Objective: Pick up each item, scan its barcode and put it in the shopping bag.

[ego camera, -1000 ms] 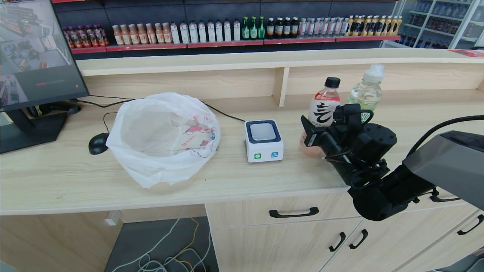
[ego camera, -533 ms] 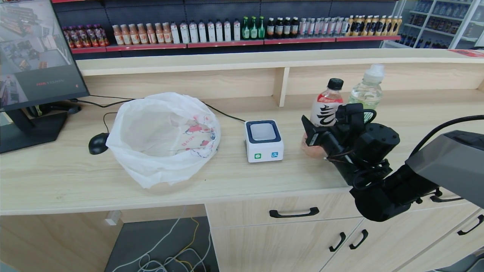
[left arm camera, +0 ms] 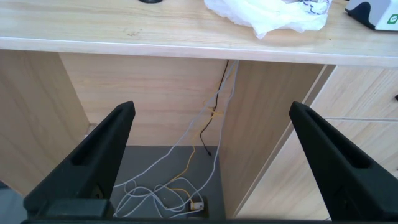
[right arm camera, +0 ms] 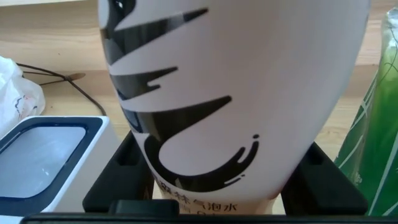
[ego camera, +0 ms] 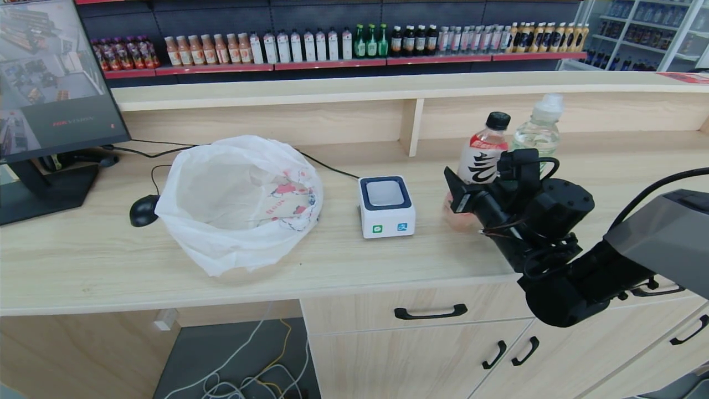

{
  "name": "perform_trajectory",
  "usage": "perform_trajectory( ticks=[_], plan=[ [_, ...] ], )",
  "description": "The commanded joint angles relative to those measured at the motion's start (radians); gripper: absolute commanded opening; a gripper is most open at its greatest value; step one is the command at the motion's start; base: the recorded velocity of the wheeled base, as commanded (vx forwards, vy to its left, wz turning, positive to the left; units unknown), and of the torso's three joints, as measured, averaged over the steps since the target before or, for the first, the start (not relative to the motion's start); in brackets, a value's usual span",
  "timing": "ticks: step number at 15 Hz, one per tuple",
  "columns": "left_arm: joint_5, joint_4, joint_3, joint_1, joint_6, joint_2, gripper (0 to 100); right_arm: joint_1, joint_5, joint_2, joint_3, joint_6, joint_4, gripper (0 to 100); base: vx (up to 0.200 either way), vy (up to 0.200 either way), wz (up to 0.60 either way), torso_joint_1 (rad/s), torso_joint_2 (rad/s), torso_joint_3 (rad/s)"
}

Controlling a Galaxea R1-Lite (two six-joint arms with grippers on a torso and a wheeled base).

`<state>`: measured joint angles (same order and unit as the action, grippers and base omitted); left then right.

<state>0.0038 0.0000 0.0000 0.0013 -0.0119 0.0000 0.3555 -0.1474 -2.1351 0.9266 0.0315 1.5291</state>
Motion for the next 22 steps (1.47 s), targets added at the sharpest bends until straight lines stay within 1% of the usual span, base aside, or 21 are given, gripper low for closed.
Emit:
perform_trajectory(
  ticks=[1, 5, 9, 10, 14, 15, 17, 18, 20, 21, 22],
  plan=[
    [0.001, 0.0, 0.0, 0.0, 0.0, 0.0, 100, 0.003, 0.0, 0.024, -0.002, 0.001, 0.002, 0, 0.0, 0.0, 0.0, 0.0, 0.0, 0.0],
    [0.001, 0.0, 0.0, 0.0, 0.0, 0.0, 100, 0.028, -0.001, 0.06, -0.038, 0.001, 0.002, 0, 0.0, 0.0, 0.0, 0.0, 0.0, 0.0],
    [0.001, 0.0, 0.0, 0.0, 0.0, 0.0, 100, 0.065, 0.002, 0.167, -0.141, 0.016, 0.002, 0, 0.0, 0.0, 0.0, 0.0, 0.0, 0.0],
    [0.001, 0.0, 0.0, 0.0, 0.0, 0.0, 100, 0.083, 0.008, 0.199, -0.161, 0.041, -0.001, 0, 0.0, 0.0, 0.0, 0.0, 0.0, 0.0],
    [0.001, 0.0, 0.0, 0.0, 0.0, 0.0, 100, 0.24, -0.001, 0.34, -0.328, 0.085, -0.006, 0, 0.0, 0.0, 0.0, 0.0, 0.0, 0.0],
    [0.001, 0.0, 0.0, 0.0, 0.0, 0.0, 100, 0.264, -0.001, 0.383, -0.382, 0.107, -0.011, 0, 0.0, 0.0, 0.0, 0.0, 0.0, 0.0],
    [0.001, 0.0, 0.0, 0.0, 0.0, 0.0, 100, 0.269, -0.003, 0.405, -0.485, 0.177, 0.042, 0, 0.0, 0.0, 0.0, 0.0, 0.0, 0.0],
    [0.001, 0.0, 0.0, 0.0, 0.0, 0.0, 100, 0.283, -0.003, 0.437, -0.522, 0.229, 0.042, 0, 0.0, 0.0, 0.0, 0.0, 0.0, 0.0],
    [0.001, 0.0, 0.0, 0.0, 0.0, 0.0, 100, 0.29, 0.008, 0.472, -0.542, 0.352, 0.042, 0, 0.0, 0.0, 0.0, 0.0, 0.0, 0.0],
    [0.001, 0.0, 0.0, 0.0, 0.0, 0.0, 100, 0.344, 0.011, 0.48, -0.526, 0.493, 0.042, 0, 0.0, 0.0, 0.0, 0.0, 0.0, 0.0],
    [0.001, 0.0, 0.0, 0.0, 0.0, 0.0, 100, 0.384, 0.005, 0.478, -0.506, 0.568, 0.042, 0, 0.0, 0.0, 0.0, 0.0, 0.0, 0.0]
  ],
)
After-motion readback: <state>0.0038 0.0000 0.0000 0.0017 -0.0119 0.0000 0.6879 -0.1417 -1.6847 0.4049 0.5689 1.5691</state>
